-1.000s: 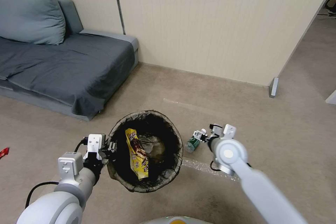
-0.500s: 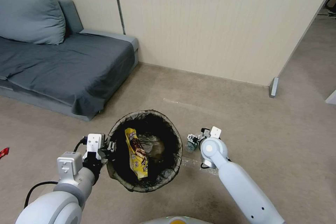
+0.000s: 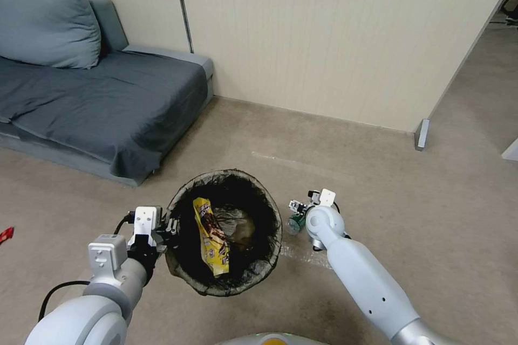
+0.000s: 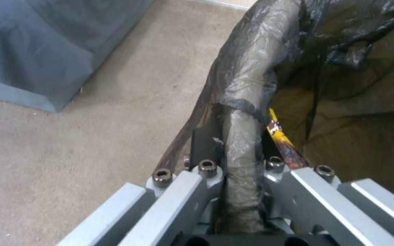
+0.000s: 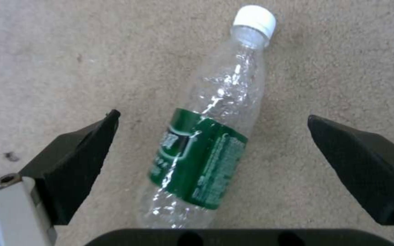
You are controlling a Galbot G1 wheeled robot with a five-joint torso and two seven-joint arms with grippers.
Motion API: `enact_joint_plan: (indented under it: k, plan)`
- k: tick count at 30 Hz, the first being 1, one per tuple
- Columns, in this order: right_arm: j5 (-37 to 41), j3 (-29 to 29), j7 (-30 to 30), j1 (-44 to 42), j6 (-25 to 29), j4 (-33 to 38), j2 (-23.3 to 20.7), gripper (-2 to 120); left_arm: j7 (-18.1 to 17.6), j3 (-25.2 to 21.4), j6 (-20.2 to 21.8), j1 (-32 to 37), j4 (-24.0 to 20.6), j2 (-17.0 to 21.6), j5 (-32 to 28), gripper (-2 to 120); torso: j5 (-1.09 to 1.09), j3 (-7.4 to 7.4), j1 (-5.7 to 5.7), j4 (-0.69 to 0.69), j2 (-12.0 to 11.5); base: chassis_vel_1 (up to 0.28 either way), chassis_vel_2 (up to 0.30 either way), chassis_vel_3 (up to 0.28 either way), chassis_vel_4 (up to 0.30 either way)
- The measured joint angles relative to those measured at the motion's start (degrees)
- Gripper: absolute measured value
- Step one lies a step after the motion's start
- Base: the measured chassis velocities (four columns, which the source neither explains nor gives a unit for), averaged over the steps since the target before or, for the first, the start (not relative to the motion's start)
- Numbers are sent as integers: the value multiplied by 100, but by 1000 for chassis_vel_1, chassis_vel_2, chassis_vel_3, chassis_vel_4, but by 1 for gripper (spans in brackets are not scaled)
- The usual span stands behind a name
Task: Pick up the trash bin, then pick up the garbage from the floor and place it into the trash bin.
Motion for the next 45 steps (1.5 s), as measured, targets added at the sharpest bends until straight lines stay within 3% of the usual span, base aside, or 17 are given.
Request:
enact_joint_plan:
  k: [10, 26, 34, 36, 43, 45]
  plan:
    - [-281, 100, -275, 125, 67, -684, 251, 100, 13, 5, 16, 7, 0, -29, -56, 1, 0, 0, 0, 0, 0, 0, 0, 0, 0]
    - [-702, 125, -665, 82, 167, -1090, 372, 99, 18, 26, 23, 8, 0, -101, -74, 1, 0, 0, 0, 0, 0, 0, 0, 0, 0]
    - [-782, 97, -850, -11, 167, -1110, 371, 72, 17, 34, 24, 0, 0, -106, -72, 1, -1, 0, -1, -1, 0, 0, 0, 0, 0]
    - [-810, 107, -939, -34, 171, -1118, 357, 59, 16, 34, 24, -6, 0, -106, -72, 1, -5, -1, 0, -4, 0, 0, 0, 0, 0]
    - [-825, 110, -1019, -39, 177, -1148, 357, 41, 14, 43, 24, -21, 0, -104, -72, 1, -5, -1, -1, -4, 1, 0, 0, 0, 0]
    - [-834, 109, -1070, -43, 188, -1163, 371, 34, 14, 43, 24, -29, 0, -103, -73, 1, -1, -1, -1, 1, 1, 0, 0, 0, 0]
